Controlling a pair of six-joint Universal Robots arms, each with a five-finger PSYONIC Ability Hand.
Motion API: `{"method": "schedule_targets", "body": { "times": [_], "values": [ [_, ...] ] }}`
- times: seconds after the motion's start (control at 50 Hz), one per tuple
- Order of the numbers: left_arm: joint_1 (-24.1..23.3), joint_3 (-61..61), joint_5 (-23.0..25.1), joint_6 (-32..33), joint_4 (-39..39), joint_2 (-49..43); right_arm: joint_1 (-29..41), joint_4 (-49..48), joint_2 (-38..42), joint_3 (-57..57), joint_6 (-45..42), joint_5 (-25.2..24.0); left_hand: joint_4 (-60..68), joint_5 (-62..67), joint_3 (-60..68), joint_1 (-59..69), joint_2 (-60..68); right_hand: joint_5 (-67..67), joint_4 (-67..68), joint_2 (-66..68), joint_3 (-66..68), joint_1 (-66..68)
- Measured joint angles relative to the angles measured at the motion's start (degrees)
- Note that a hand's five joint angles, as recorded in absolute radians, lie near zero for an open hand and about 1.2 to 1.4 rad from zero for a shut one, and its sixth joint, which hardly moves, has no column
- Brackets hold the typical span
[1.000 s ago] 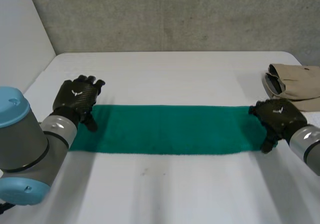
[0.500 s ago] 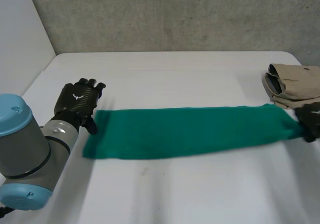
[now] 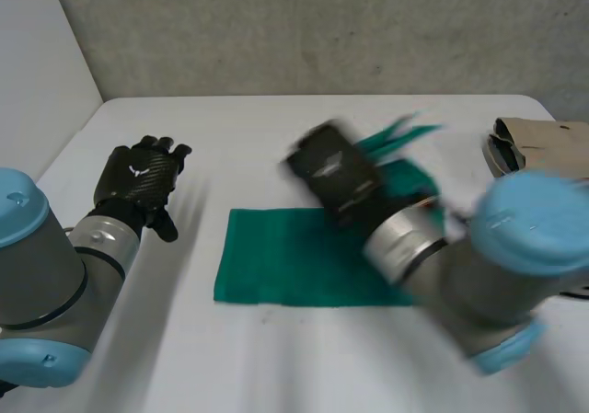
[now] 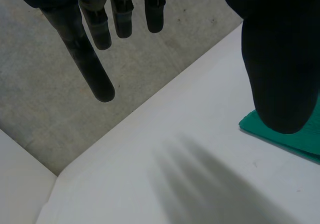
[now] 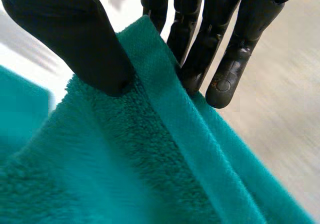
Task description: Fold the laundry.
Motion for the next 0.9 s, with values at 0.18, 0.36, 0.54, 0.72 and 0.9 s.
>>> {"method": "schedule_targets", "body": {
  "times": [0.18, 0.36, 0.54, 0.72, 0.9],
  "values": [
    [-0.69, -0.12, 0.21, 0.13, 0.07, -0.29, 9.87, 6.40, 13.58, -6.13, 0.39, -1.17, 0.00, 0.00, 0.00, 0.00, 0.00, -36.10, -37.97, -38.02, -37.84, -31.28],
    [-3.98, 2.17, 0.27, 0.67, 0.53, -2.51, -3.45, 16.74, 7.68, -1.79, 11.99, 6.93, 0.00, 0.00, 0.00, 0.00, 0.00, -52.44, -54.74, -55.04, -55.46, -44.68],
    [-8.82, 5.46, -0.18, 0.85, 0.59, -6.96, -12.87, 18.74, 2.60, 9.09, 14.71, 8.72, 0.00, 0.00, 0.00, 0.00, 0.00, -33.02, -34.04, -31.95, -33.69, -25.31],
    [-9.61, 5.08, -0.43, 0.87, 0.24, -6.69, -16.05, 17.96, 3.44, 8.36, 13.14, 9.16, 0.00, 0.00, 0.00, 0.00, 0.00, -0.53, -0.06, -0.22, 0.01, -2.21],
    [-8.57, 4.59, -0.53, 0.76, -0.09, -3.47, -6.43, 18.10, 5.02, -4.29, 11.30, 11.72, 0.00, 0.00, 0.00, 0.00, 0.00, -0.43, -0.04, -0.21, 0.01, -1.66]
  ]
}}
